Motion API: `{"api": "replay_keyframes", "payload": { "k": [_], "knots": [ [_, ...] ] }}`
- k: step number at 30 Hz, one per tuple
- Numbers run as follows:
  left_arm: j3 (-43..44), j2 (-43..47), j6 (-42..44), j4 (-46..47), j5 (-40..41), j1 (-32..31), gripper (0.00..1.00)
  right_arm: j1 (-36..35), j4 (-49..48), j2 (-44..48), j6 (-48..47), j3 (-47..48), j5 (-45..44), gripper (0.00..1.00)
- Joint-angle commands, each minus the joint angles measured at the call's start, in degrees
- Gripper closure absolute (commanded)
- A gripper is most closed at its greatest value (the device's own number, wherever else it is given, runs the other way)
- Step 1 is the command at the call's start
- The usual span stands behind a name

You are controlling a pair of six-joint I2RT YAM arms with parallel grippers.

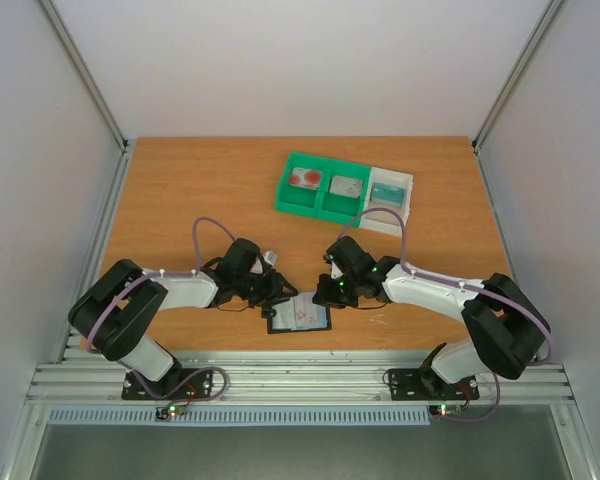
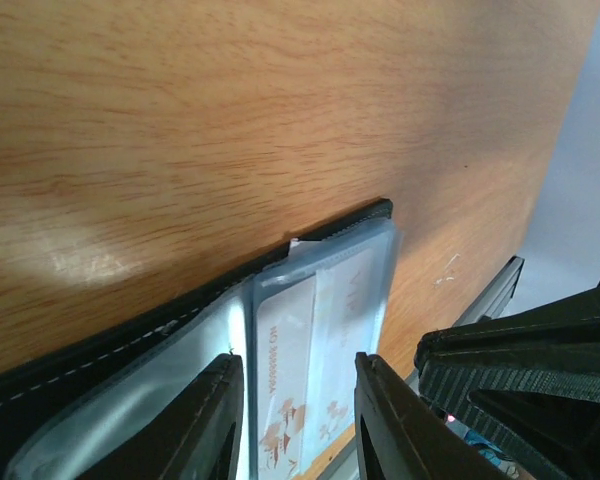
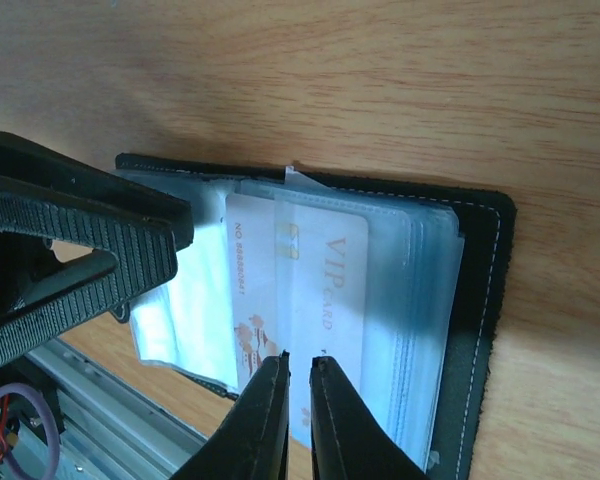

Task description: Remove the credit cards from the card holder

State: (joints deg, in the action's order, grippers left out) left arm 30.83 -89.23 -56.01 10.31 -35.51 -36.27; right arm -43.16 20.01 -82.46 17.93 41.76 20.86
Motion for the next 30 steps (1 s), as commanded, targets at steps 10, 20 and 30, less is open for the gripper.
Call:
{"api": "replay_keyframes", "payload": {
  "k": [10,20,30],
  "knots": [
    [-0.7,-4.5,0.6,4.8,0.6,0.3,0.69,-0.6,-3.0,-6.4,-0.5,-0.2,-2.0,0.94],
    [-0.9,-5.2,-0.8,7.4,-0.8,0.2,0.75,-1.0,-2.2,-6.5,-0.9,-2.1,-6.0,0.95],
    [-1.7,-5.3,-3.7,12.4,-3.0,0.2,0.85,-1.0,-3.7,-6.3,0.0,-3.1,-5.8,0.95]
  ]
}}
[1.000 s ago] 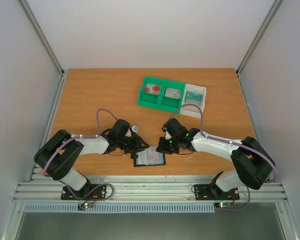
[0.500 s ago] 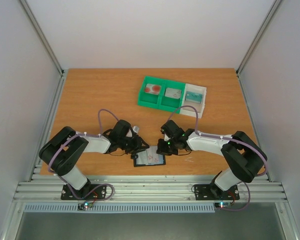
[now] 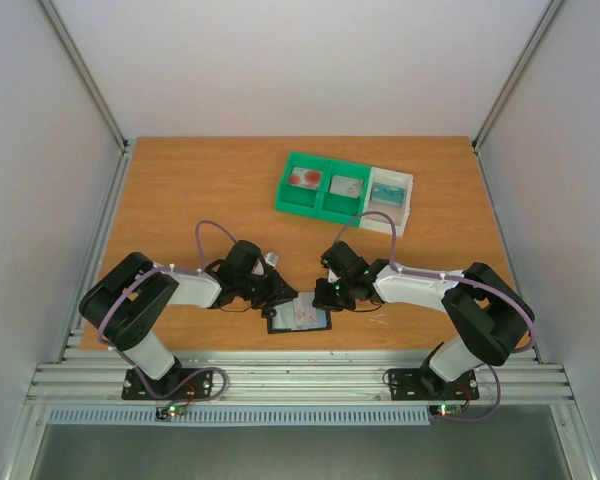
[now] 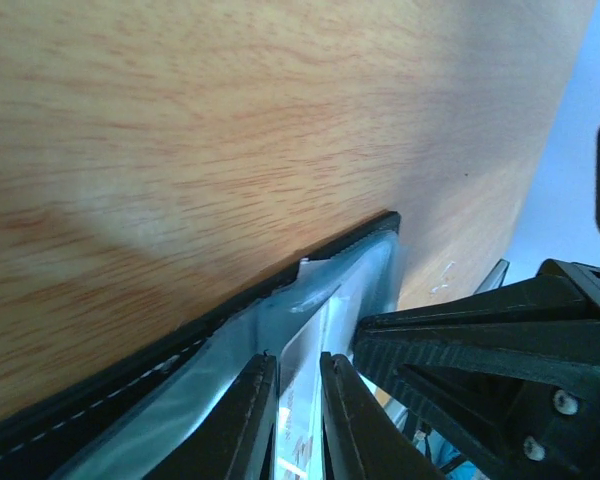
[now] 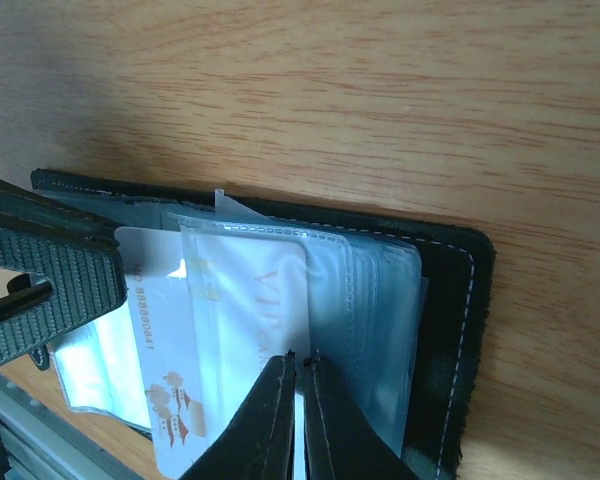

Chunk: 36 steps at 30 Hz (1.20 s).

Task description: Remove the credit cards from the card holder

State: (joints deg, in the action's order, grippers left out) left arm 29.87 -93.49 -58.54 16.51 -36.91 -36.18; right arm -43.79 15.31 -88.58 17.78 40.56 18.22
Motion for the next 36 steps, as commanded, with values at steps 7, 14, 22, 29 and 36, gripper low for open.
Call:
{"api": "replay_keyframes", "payload": {
  "k": [7,14,22,29,36],
  "knots": [
    [-1.2,-1.0,-1.7,6.5,-1.2,0.1,0.94,-0.4,0.6,-0.2,0.3,-2.4,-3.0,0.95],
    [-1.4,0.4,-1.8,4.6,-0.6,0.2,1.00,-0.4,0.7,-0.3,0.1,-2.5,-3.4,0.95],
    [-1.7,6.0,-0.7,-1.9,3.2,0.7,1.00,-0.4,0.7,0.4,0.2,-2.7,-3.6,0.95],
    [-1.6,12.6,1.6,-11.3,9.2,1.4,0.99,-0.4,-1.9,0.2,1.0,-2.6,-0.9,0.95],
    [-1.9,26.6,3.2,-20.5,17.0,1.6,1.00,-0.4,-0.6,3.7,0.7,0.8,0.0,0.91]
  ]
}}
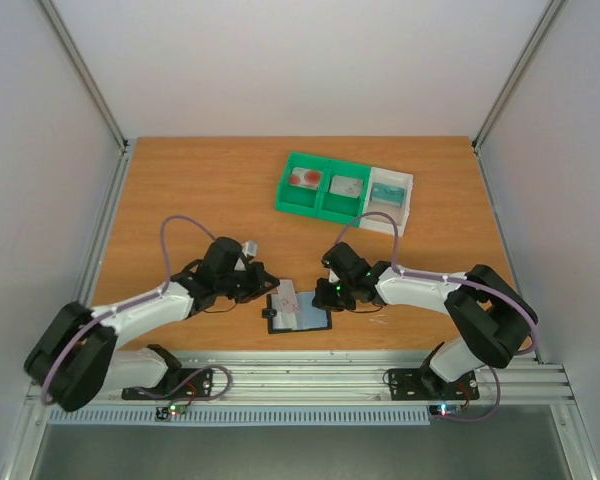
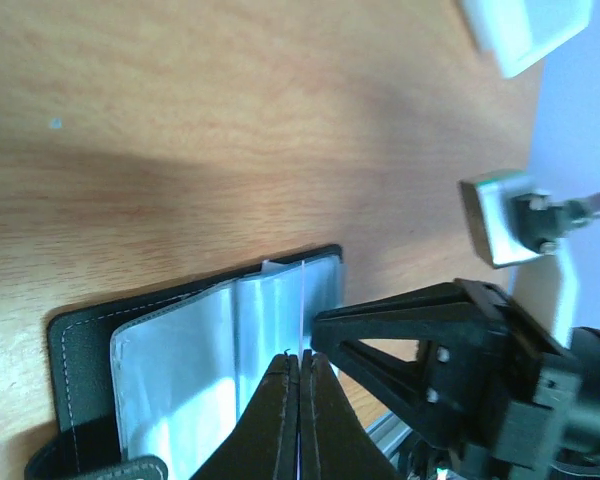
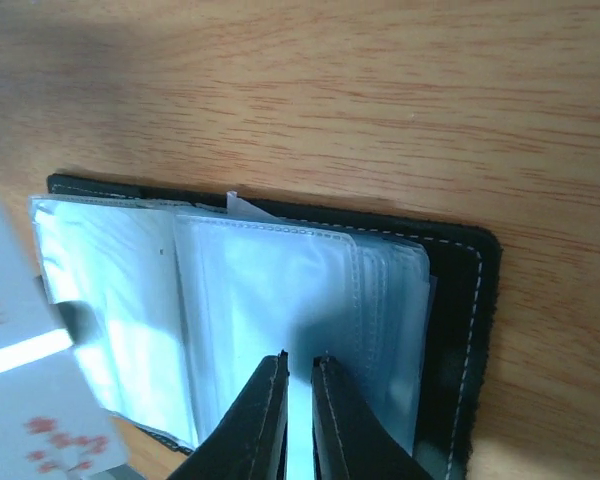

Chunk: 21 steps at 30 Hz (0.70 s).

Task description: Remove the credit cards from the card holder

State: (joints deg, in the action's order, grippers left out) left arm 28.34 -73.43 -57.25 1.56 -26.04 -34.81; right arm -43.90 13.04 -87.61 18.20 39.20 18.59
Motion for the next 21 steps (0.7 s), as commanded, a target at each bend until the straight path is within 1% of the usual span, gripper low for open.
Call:
{"api": "replay_keyframes", "payload": {
  "k": [1,4,8,9,10,13,16,19,21],
  "knots": [
    [-0.1,8.4,1.9,-6.6,7.0,0.3,1.00,-0.3,1.6,4.1,0.5,2.8,0.1,0.89],
    [1.2,13.1,2.2,-10.0,9.0,0.4,1.00,-0.3,0.9,8.6,1.4,3.4,1.6,0.84],
    [1.3,19.0,1.0,-10.6,10.8,0.4,0.99,-0.3,-2.9,14.1,4.5,2.7,5.6,0.72],
    [1.1,20.2,0.5,-9.7,10.5,0.4,0.99,-0.3,-5.0,15.1,6.2,1.9,6.8,0.68],
    [0.8,21.5,0.3,-8.7,10.2,0.4,1.00,-0.3,-7.5,16.0,8.3,1.3,7.9,0.62],
    [0.1,25.0,-1.2,-6.0,9.4,0.4,1.00,-0.2,-13.6,16.7,13.3,1.1,10.5,0.51],
    [0.4,28.1,-2.2,-4.8,9.3,0.4,0.99,-0.3,-19.0,17.1,17.3,0.7,11.0,0.41],
    [0.9,30.7,-2.7,-4.1,9.9,0.4,1.00,-0.3,-22.6,16.9,19.4,0.6,12.1,0.28],
    [0.9,32.2,-3.1,-3.1,10.2,0.4,1.00,-0.3,-24.3,16.5,20.4,0.6,12.9,0.25]
  ]
}}
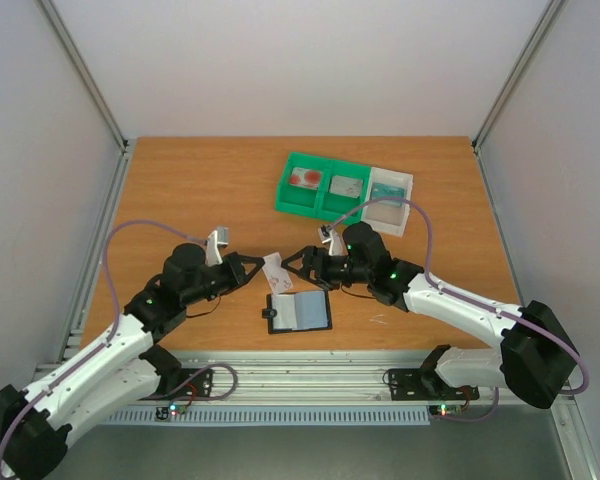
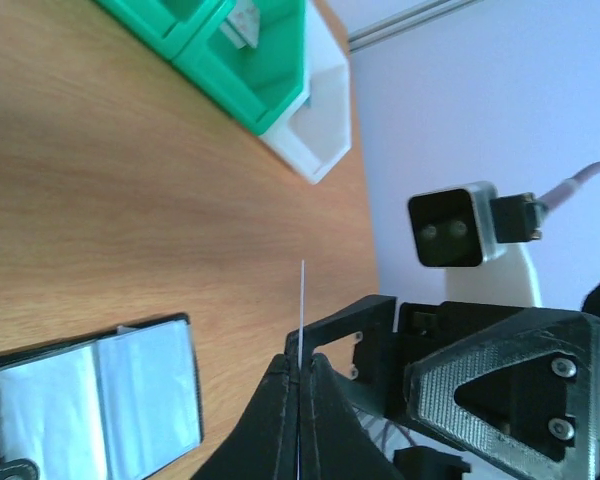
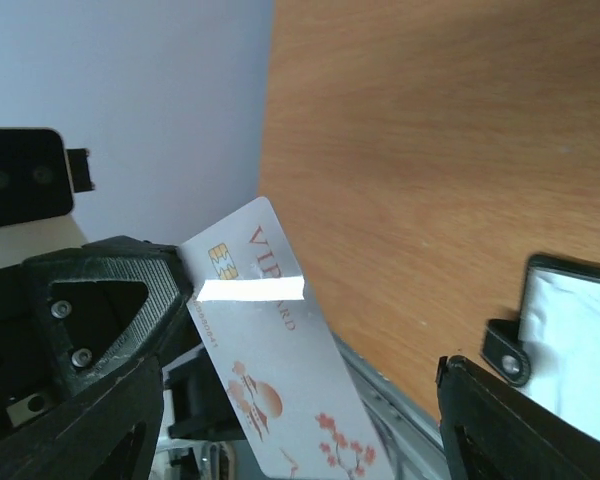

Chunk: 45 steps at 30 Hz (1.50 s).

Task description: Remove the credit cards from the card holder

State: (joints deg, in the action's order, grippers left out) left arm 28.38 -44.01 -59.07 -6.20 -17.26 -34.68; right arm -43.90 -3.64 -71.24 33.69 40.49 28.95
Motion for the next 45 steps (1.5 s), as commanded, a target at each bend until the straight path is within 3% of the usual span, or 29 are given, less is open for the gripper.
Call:
{"api": "replay_keyframes", "payload": {
  "k": [1,7,15,19,24,29,34,37,43,45],
  "knots": [
    [0.6,3.4,-1.5,5.3,1.6,0.2,0.99,-0.3,-8.3,0.0,5.2,-0.6,3.0,0.25],
    [-2.4,5.8,-3.7,12.0,1.7,0.2,0.99,-0.4,-11.5,-0.6,5.1,-0.8,6.2,0.38],
    [-3.6,6.2,-4.0,14.4,0.8,0.1,0.99,-0.4,-14.2,0.7,3.5,-2.2,8.1,0.84],
    [-4.0,7.6,-1.2,14.3,-0.1,0.2,0.83,-0.2,-12.7,2.1,0.4,-2.5,10.5,0.98],
    [-0.6,11.0,5.4,5.8,-4.7,0.2,0.56,0.1,-6.4,4.7,-6.4,-1.4,15.9,0.99],
    [4.3,13.9,15.0,-8.7,-9.9,0.3,0.44,0.0,2.4,7.5,-14.8,0.6,22.8,0.99],
    [9.0,14.2,21.5,-20.2,-17.4,0.3,0.40,0.1,14.4,10.5,-23.1,4.4,26.7,0.99],
    [9.4,12.3,24.6,-21.7,-23.8,0.3,0.39,0.0,17.8,10.5,-26.3,6.4,28.8,0.99],
    [6.5,9.8,20.2,-10.4,-34.5,0.4,0.45,-0.1,18.3,9.1,-26.9,8.2,32.0,0.99],
    [5.0,8.4,17.9,-6.4,-36.0,0.4,0.54,0.0,17.2,8.9,-26.3,8.3,32.5,0.99]
  ]
}}
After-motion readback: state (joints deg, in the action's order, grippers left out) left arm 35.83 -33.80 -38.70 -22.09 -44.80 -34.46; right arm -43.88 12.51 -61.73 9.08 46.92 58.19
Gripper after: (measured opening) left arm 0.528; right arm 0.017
